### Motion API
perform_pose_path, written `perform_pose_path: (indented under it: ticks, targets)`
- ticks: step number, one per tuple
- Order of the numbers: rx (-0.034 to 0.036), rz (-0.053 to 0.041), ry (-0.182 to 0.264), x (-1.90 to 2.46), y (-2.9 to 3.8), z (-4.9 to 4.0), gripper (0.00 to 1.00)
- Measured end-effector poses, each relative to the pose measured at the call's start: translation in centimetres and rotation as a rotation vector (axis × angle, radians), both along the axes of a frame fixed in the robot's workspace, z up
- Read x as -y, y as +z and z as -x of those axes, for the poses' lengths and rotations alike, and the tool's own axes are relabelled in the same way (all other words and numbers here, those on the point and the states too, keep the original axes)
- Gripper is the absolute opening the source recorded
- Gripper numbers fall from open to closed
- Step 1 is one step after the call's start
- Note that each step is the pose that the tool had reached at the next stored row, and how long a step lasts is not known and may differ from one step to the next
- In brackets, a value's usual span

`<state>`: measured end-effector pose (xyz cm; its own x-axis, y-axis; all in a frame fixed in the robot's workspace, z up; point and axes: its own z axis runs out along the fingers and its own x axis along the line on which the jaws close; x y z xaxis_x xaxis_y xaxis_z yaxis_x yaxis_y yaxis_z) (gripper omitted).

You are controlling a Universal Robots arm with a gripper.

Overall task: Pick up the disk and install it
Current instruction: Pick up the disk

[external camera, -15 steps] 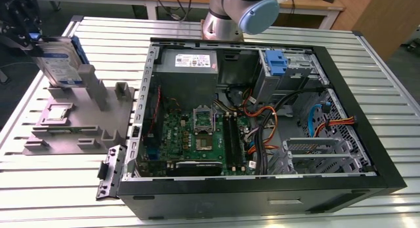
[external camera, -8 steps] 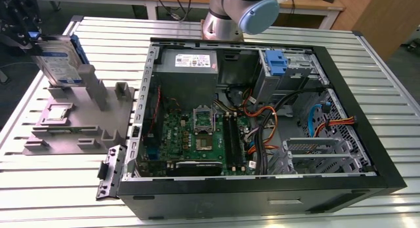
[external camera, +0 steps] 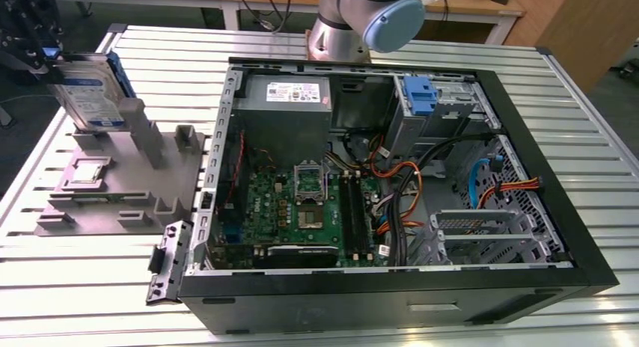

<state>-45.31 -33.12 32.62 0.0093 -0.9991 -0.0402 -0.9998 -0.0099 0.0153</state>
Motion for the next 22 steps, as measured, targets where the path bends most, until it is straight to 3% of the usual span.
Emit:
perform_pose_path:
  ticks: [22]
  targets:
    - [0.0,0.0,0.0,0.0,0.45,0.0,0.36]
